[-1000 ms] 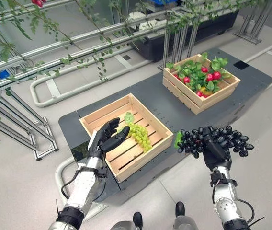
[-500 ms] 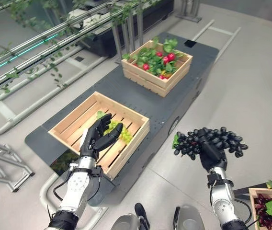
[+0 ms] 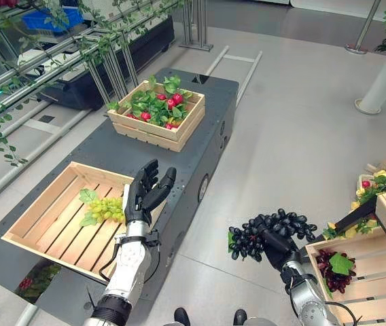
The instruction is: Pick up the fruits from the basket on one side to the basket on the other side
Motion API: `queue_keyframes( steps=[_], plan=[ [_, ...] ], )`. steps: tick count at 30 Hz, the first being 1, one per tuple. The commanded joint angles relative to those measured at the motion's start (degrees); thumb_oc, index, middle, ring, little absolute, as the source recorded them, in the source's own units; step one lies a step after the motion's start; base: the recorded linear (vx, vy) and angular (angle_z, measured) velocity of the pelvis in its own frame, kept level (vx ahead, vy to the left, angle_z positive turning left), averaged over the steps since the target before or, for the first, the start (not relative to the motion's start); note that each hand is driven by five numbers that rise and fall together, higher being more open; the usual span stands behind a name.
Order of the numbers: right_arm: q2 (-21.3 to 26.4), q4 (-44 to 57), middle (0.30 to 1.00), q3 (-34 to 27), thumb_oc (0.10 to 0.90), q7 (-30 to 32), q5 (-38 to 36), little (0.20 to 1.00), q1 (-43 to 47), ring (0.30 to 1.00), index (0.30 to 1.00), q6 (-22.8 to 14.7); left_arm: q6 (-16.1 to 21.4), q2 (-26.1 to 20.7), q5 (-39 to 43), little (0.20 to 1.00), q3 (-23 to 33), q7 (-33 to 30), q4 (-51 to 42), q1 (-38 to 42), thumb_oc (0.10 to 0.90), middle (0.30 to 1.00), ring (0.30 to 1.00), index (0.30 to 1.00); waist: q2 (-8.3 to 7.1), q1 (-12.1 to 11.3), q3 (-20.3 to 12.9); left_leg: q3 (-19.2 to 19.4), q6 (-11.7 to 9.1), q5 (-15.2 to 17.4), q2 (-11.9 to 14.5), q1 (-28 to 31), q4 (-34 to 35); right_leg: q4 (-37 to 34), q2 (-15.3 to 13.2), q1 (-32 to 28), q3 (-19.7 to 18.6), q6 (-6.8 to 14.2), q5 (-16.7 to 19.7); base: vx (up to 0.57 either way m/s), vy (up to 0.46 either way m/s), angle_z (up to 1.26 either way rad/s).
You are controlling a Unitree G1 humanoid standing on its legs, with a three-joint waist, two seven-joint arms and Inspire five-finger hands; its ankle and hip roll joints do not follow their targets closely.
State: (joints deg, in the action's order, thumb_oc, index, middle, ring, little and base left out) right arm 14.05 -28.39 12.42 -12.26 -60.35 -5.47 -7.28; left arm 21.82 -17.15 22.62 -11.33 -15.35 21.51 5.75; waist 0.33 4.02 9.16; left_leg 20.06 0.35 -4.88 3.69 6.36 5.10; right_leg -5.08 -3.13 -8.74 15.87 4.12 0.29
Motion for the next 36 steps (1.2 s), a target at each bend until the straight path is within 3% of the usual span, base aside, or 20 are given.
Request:
queue_keyframes(
  steps=[1, 2, 3, 4, 5, 6, 7, 8, 10, 15, 24, 26, 27, 28, 32, 35, 36],
  plan=[
    [-1.8, 3.0, 0.300, 0.6, 0.400, -5.7, 2.3, 0.300, 4.0, 0.300, 0.300, -1.1, 3.1, -2.0, -1.4, 0.900, 0.9, 0.8, 1.7, 6.1, 0.800, 0.900, 0.900, 0.900, -1.27, 0.3, -3.8, -1.1, 0.1, 9.7, -3.8, -0.3, -2.4, 6.3, 1.2, -0.3, -2.1, -1.8, -8.3, -0.07, -0.121, 0.06],
    [-1.4, 2.4, 0.300, 0.7, 0.400, -5.3, 2.3, 0.300, 3.6, 0.300, 0.300, -0.9, 2.9, -1.9, -1.0, 0.900, 0.4, 1.2, 1.3, 5.0, 0.800, 0.900, 0.900, 0.900, -2.59, -0.3, -2.6, -4.0, -0.5, 12.5, -3.6, -4.7, -14.3, 7.4, 0.7, 0.2, -4.1, -2.8, -7.8, -0.07, -0.110, 0.01],
    [-1.0, 2.1, 0.300, 0.7, 0.400, -5.0, 1.9, 0.300, 3.7, 0.300, 0.300, -0.5, 2.8, -1.9, -0.4, 0.900, 0.2, 1.0, 1.0, 4.4, 0.800, 0.900, 0.900, 0.900, -3.07, -0.8, -1.9, -7.2, -1.1, 12.9, -3.7, -7.0, -19.7, 7.0, 0.6, 0.2, -5.7, -3.2, -7.0, -0.07, -0.089, -0.04],
    [-0.8, 1.9, 0.300, 0.7, 0.400, -5.0, 1.7, 0.300, 3.9, 0.300, 0.300, -0.2, 2.9, -1.9, -0.4, 0.900, 0.3, 0.7, 0.8, 4.1, 0.800, 0.900, 0.900, 0.900, -3.17, -1.1, -1.6, -8.8, -1.1, 13.3, -4.0, -7.6, -21.4, 6.8, 0.5, 0.3, -6.4, -3.2, -6.7, -0.10, 0.059, -0.24],
    [-0.1, 0.8, 0.300, 1.2, 0.400, -5.6, 1.0, 0.300, 5.2, 0.300, 0.300, 1.8, 3.9, -1.3, -0.1, 0.900, 0.7, -0.4, 0.1, 1.9, 0.800, 0.900, 0.900, 0.900, -3.20, -2.5, -0.6, -15.8, -0.8, 12.2, -6.2, -9.6, -23.9, 6.0, 0.5, 1.1, -10.6, -3.4, -4.7, -0.12, 0.159, -0.59],
    [0.2, -0.2, 0.300, 2.2, 0.400, -5.4, 1.0, 0.300, 7.0, 0.300, 0.300, 2.4, 5.1, -0.8, -0.4, 0.900, 1.0, -1.4, -0.5, 1.1, 0.800, 0.900, 0.900, 0.900, -2.78, -3.7, 0.0, -21.4, -1.3, 9.8, -7.1, -10.0, -19.5, 6.4, 0.9, 1.2, -13.4, -3.1, -4.5, -0.12, 0.155, -0.78],
    [0.2, -0.2, 0.300, 2.2, 0.400, -5.4, 1.0, 0.300, 7.0, 0.300, 0.300, 2.4, 5.1, -0.8, -0.4, 0.900, 1.0, -1.4, -0.5, 1.1, 0.800, 0.900, 0.900, 0.900, -2.81, -3.7, 0.0, -21.4, -1.3, 9.7, -7.1, -10.0, -19.4, 6.4, 0.8, 1.3, -13.4, -3.1, -4.5, -0.06, 0.254, -1.22],
    [0.5, -2.7, 0.300, 3.5, 0.400, -5.5, 1.0, 0.300, 10.0, 0.300, 0.300, 1.9, 6.0, -1.5, 0.2, 0.900, 1.1, -2.6, -1.2, 1.6, 0.800, 0.900, 0.900, 0.900, -1.71, -4.6, 0.6, -24.4, 0.1, 10.3, -6.9, -7.3, -11.8, 9.2, 1.2, 2.5, -14.5, -2.7, -6.3, -0.02, 0.232, -1.14],
    [-0.2, -3.8, 0.300, 3.5, 0.400, -2.8, -0.2, 0.300, 10.3, 0.300, 0.300, 1.7, 5.0, -2.0, 2.3, 0.900, 0.4, -2.4, 0.6, 4.0, 0.800, 0.900, 0.900, 0.900, -0.88, -3.8, 1.0, -22.3, 1.0, 11.2, -7.2, -6.2, -11.3, 11.3, 0.4, 4.3, -13.5, -1.9, -6.6, -0.03, 0.240, -1.28],
    [-2.0, -7.3, 0.300, 2.2, 0.400, -5.1, -1.2, 0.300, 8.8, 0.300, 0.300, 0.8, 7.1, -2.9, 1.9, 0.900, 1.2, -1.7, 2.8, 4.0, 0.800, 0.900, 0.900, 0.900, 0.40, -2.8, 0.5, -21.8, 1.8, 8.6, -7.0, -1.1, -1.4, 9.1, 0.3, 5.8, -13.9, -0.1, -3.6, 0.05, 0.122, -0.73],
    [-4.7, -7.6, 0.300, -1.5, 0.400, -2.2, -2.5, 0.300, 3.8, 0.300, 0.300, -2.3, 5.5, -2.7, 1.6, 0.900, -0.2, 0.6, 3.4, 2.6, 0.800, 0.900, 0.900, 0.900, 0.91, 0.3, -0.5, -17.8, 3.5, 9.6, -7.3, -0.4, -0.1, 6.0, 0.2, 7.7, -16.1, 1.6, -0.3, 0.04, 0.094, -0.25],
    [-4.7, -7.7, 0.300, -2.2, 0.400, -2.1, -2.3, 0.300, 3.7, 0.300, 0.300, -2.0, 5.5, -3.1, 1.7, 0.900, -0.4, 0.2, 3.2, 1.4, 0.800, 0.900, 0.900, 0.900, 0.65, 0.0, -0.2, -15.2, 3.4, 10.1, -6.9, 0.1, -0.1, 5.9, -0.5, 8.0, -12.8, 2.3, 0.2, 0.01, 0.009, -0.47],
    [-4.9, -7.8, 0.300, -2.3, 0.400, -2.9, -1.9, 0.300, 4.0, 0.300, 0.300, -1.2, 5.9, -3.5, 1.5, 0.900, 0.4, -0.3, 2.7, -0.3, 0.800, 0.900, 0.900, 0.900, 0.53, -0.9, 0.1, -11.8, 3.2, 10.4, -6.3, 0.6, -0.1, 7.2, -1.7, 8.6, -8.2, 2.8, 0.6, -0.03, -0.022, -0.47],
    [-4.9, -7.6, 0.300, -2.3, 0.400, -3.5, -1.3, 0.300, 4.1, 0.300, 0.300, -0.6, 6.2, -3.7, 1.4, 0.900, 1.0, -0.9, 2.4, -1.3, 0.800, 0.900, 0.900, 0.900, 0.56, -1.4, 0.3, -10.4, 3.2, 10.7, -5.9, 0.9, -0.1, 8.0, -2.7, 8.9, -6.4, 3.0, 1.0, -0.04, -0.034, -1.03],
    [-5.1, -8.1, 0.300, -2.3, 0.400, -5.6, -1.1, 0.300, 3.9, 0.300, 0.300, -0.8, 6.2, -4.7, 2.8, 0.900, 2.9, -0.2, 2.0, -3.2, 0.800, 0.900, 0.900, 0.900, 0.98, -2.6, 0.3, -8.1, 3.7, 10.4, -4.6, 0.7, -0.1, 11.5, -5.7, 8.6, -5.0, 2.4, 0.3, -0.01, -0.135, -1.20],
    [-5.8, -9.9, 0.300, -1.8, 0.400, -6.9, -2.5, 0.300, 5.3, 0.300, 0.300, -2.1, 5.7, -4.7, 7.5, 0.900, 3.4, 1.2, 2.9, -3.6, 0.800, 0.900, 0.900, 0.900, 0.55, -4.6, 0.5, -5.0, 2.3, 10.4, -2.4, 0.2, -1.6, 9.9, -9.3, 6.1, 0.6, 2.6, 0.0, 0.01, -0.400, -0.59],
    [-5.8, -10.2, 0.300, -1.1, 0.400, -6.7, -2.3, 0.300, 7.2, 0.300, 0.300, -2.7, 5.1, -3.4, 12.7, 0.900, 3.9, 2.4, 3.6, -3.6, 0.800, 0.900, 0.900, 0.900, 0.41, -5.8, 1.0, -2.3, 0.8, 9.9, -0.7, -0.5, -2.1, 6.4, -10.4, 5.5, 4.4, 3.0, 1.4, -0.08, -0.428, -0.54]
  ],
)
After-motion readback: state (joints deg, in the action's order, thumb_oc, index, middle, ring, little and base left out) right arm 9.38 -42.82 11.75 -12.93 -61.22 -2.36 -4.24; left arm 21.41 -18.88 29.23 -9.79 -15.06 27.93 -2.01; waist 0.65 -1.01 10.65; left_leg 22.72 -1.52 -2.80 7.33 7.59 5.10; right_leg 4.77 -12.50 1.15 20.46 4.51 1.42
